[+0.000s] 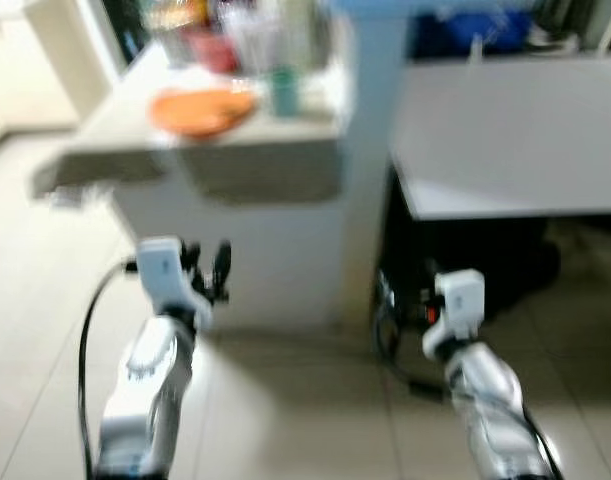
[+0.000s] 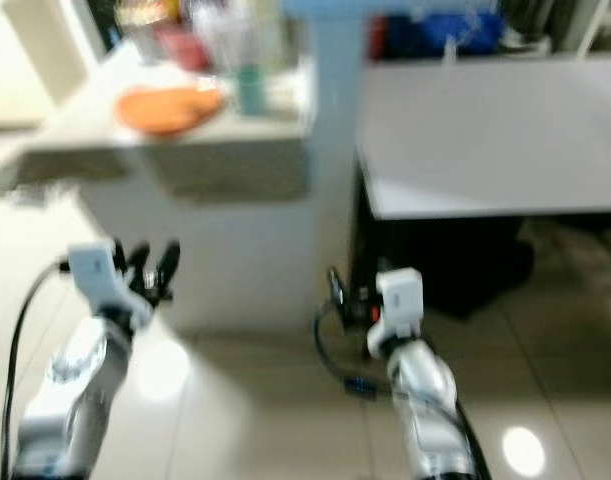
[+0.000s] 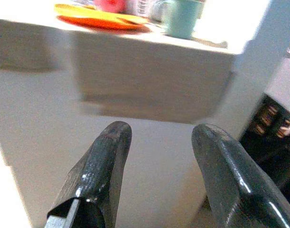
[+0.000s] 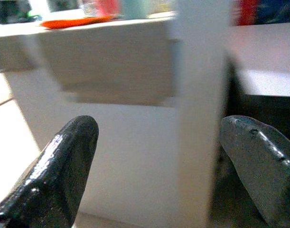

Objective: Setting the table

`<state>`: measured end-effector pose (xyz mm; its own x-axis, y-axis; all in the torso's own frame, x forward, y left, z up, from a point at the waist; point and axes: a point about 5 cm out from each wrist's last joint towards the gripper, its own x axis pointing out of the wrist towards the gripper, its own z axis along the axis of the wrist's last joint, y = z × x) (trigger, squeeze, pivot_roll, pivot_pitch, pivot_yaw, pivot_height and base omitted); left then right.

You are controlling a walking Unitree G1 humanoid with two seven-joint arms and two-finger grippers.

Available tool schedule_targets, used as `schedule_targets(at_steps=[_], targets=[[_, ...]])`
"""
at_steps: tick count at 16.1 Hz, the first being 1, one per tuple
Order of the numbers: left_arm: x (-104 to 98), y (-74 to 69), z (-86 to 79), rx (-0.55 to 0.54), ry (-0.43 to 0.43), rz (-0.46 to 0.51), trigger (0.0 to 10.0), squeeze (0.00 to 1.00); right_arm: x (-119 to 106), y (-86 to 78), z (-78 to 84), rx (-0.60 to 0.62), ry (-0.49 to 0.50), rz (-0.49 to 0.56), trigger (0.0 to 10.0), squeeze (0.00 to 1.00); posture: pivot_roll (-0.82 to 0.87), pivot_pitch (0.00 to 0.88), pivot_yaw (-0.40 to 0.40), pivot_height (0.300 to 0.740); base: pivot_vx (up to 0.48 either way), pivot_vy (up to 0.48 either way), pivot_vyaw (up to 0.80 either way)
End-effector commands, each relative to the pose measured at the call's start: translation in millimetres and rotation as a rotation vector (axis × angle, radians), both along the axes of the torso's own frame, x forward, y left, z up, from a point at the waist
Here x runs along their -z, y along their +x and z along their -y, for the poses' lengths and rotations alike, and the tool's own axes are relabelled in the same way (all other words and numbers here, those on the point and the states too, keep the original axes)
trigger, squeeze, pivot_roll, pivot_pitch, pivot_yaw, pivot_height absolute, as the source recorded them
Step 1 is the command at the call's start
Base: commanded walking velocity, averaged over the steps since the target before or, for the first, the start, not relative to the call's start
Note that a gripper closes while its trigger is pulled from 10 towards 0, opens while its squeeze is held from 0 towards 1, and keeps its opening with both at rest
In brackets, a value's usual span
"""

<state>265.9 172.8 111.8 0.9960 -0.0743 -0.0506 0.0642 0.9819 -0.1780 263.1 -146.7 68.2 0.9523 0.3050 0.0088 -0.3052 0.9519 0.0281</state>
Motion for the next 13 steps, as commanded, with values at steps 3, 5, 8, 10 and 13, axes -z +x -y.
schedule_targets(at_steps=[3, 5, 8, 10, 13], targets=[[-1.4, 0.3, -7.9, -0.037, 0.036, 0.01, 10.0, 0.0, -7.6, 4.0, -4.2, -0.008, 0.005, 0.037, 10.0, 0.0, -0.14, 0.0, 0.071, 0.74, 0.0, 0.427, 0.0], [-6.0, 1.4, -10.2, -0.048, 0.037, 0.027, 10.0, 0.0, -7.5, 3.9, -5.9, -0.007, 0.006, 0.042, 10.0, 0.0, -0.13, 0.0, 0.077, 0.74, 0.0, 0.0, 0.0], [-8.5, 1.9, -8.0, -0.021, 0.046, 0.041, 10.0, 0.0, -8.5, 4.4, -9.3, -0.003, 0.009, 0.055, 10.0, 0.0, -0.13, 0.0, 0.08, 0.74, 0.0, 0.0, 0.0], [-11.3, 2.9, -6.2, -0.011, 0.056, 0.056, 10.0, 0.0, -10.3, 4.1, -11.3, 0.008, 0.007, 0.074, 10.0, 0.0, -0.13, 0.0, 0.085, 0.74, 0.126, 0.416, 0.0], [-10.9, 4.6, -4.7, 0.002, 0.063, 0.061, 10.0, 0.0, -23.5, 9.1, -4.9, 0.068, -0.039, 0.163, 10.0, 0.0, -0.14, 0.0, 0.086, 0.74, 0.33, 0.345, 0.0]])
